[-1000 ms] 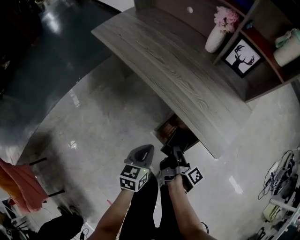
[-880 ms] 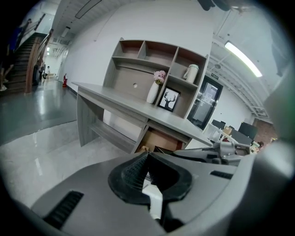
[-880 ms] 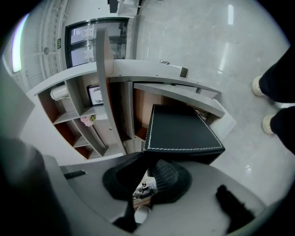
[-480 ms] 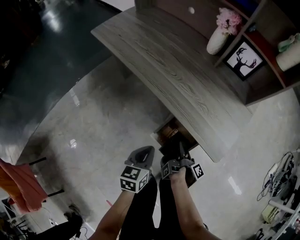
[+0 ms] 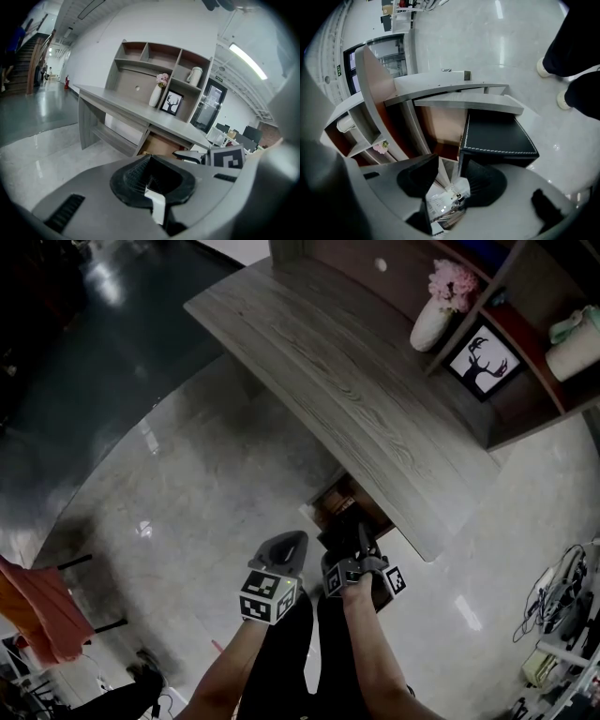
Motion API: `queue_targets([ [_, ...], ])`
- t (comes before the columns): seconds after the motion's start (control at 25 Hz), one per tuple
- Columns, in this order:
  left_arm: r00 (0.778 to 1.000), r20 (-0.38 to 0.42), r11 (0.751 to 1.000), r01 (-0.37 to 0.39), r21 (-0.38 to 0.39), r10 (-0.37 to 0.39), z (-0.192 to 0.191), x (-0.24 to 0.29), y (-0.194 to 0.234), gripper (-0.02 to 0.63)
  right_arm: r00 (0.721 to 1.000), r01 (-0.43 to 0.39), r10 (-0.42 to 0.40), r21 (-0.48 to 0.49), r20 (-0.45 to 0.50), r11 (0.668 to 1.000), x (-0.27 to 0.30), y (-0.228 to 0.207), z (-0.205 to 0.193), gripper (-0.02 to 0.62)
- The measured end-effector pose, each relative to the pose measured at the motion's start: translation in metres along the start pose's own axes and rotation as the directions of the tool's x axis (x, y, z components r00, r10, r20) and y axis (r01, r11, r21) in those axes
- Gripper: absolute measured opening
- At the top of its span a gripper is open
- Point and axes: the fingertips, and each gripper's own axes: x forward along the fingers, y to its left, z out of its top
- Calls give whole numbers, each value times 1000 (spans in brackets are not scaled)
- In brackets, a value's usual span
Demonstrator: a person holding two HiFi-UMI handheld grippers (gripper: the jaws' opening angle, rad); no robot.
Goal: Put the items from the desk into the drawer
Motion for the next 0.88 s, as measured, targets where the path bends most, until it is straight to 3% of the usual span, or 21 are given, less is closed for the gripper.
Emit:
queue_targets([
  [0.16, 1000, 4, 1000, 3, 0, -3, 0, -2, -4, 11, 998, 1, -5, -75, -56, 997, -5, 2, -10, 181],
  [0.44, 1000, 23, 1000, 16, 12, -17, 5, -9, -12, 11, 993, -24, 12, -103, -115, 994, -19, 8, -35, 181],
  [0.6, 999, 43, 1000, 18, 19, -19, 13, -18, -18, 11, 985, -50, 16, -193, -171, 980, -29, 17, -49, 181],
  [0.68, 998, 56, 999, 20, 26, -21, 18, -23, -21, 11, 978, -77, 15, -291, -208, 954, -35, 25, -57, 181],
  [0.88, 995, 96, 999, 22, 44, -26, 36, -35, -28, 11, 958, -171, 22, -505, -287, 846, -47, 53, -75, 179],
])
